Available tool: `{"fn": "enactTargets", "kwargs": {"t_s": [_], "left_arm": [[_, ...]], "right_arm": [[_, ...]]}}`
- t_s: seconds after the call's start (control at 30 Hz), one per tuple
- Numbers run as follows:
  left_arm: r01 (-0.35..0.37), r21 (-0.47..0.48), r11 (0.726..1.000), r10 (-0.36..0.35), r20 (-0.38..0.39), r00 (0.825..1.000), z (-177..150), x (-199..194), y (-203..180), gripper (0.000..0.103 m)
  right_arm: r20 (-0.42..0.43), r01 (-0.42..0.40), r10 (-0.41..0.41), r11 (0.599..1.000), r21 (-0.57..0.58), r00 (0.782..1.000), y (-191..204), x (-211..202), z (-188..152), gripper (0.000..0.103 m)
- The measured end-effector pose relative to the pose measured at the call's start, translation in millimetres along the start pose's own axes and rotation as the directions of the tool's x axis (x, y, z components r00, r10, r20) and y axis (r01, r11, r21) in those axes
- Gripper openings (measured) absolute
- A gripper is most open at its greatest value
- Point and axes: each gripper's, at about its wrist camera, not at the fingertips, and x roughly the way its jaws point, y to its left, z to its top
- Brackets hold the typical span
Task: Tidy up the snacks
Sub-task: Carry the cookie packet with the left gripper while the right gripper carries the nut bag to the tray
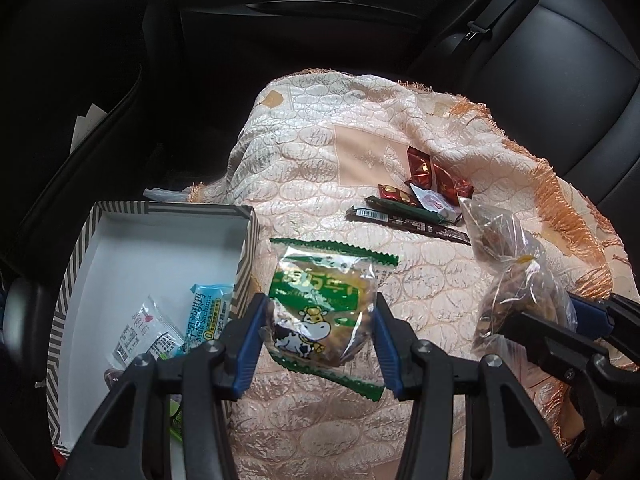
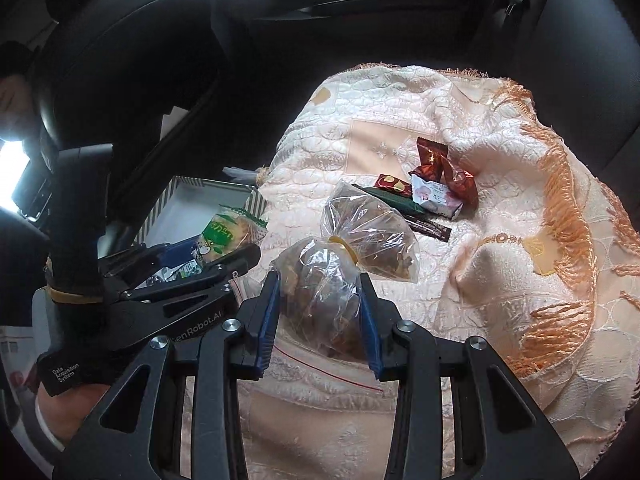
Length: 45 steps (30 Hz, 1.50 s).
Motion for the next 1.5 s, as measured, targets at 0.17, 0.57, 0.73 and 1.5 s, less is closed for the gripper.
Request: {"fn": "enactTargets", "kwargs": {"t_s": [0.17, 0.57, 0.73, 1.5], "left_arm": [[-0.003, -0.003, 1.0, 0.003, -0.01, 1.0, -4.0, 3.4, 1.7, 0.053], [-0.032, -0.018, 0.999, 0.032, -0.01, 0.999, -7.3, 3.9, 19.9, 0.053], [-0.054, -0.042, 0.998, 0.054, -0.017, 0.998, -8.5, 4.1, 41.4, 0.053], [-0.206, -0.203, 0.957, 0.191, -0.09, 0.977, -27.0, 19.7, 167.8, 0.053]], "right_arm": [[-0.014, 0.005, -0.005, 1.0, -0.01, 1.0, 6.6, 5.6, -2.5, 0.036], [-0.035, 0.008, -0.009, 1.0, -0.027, 0.999, 23.6, 20.4, -2.4, 0.036], [-0.042, -0.005, 0.003, 0.998, -0.058, 0.999, 42.7, 32.8, -0.3, 0.036], [-0.091, -0.117, 0.095, 0.952, -0.281, 0.991, 147.4, 124.3, 25.7, 0.036]]}}
